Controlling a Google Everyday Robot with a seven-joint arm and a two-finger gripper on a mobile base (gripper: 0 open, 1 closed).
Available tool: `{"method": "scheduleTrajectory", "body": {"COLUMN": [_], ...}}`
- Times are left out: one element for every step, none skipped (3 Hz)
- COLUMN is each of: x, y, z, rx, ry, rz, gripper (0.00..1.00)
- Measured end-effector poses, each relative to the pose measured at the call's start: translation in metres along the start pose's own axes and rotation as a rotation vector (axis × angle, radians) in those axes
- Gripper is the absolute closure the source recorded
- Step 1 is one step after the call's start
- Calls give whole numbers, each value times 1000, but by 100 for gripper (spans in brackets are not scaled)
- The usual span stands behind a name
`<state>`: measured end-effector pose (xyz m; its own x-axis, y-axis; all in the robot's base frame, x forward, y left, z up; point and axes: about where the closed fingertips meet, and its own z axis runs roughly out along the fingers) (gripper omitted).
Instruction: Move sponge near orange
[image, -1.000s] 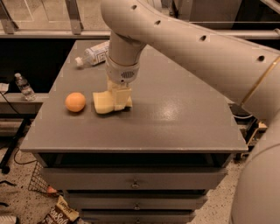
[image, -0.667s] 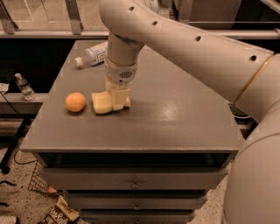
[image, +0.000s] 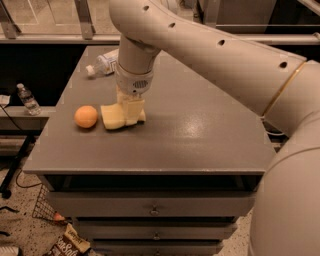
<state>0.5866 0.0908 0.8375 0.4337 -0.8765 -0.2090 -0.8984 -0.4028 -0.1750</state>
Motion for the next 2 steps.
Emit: {"method": "scheduleTrajectory", "body": {"x": [-4, -4], "y": [-1, -1], "z": [-1, 0], "rx": [0, -1], "ry": [-6, -6], "rz": [-12, -12], "gripper": [100, 84]}}
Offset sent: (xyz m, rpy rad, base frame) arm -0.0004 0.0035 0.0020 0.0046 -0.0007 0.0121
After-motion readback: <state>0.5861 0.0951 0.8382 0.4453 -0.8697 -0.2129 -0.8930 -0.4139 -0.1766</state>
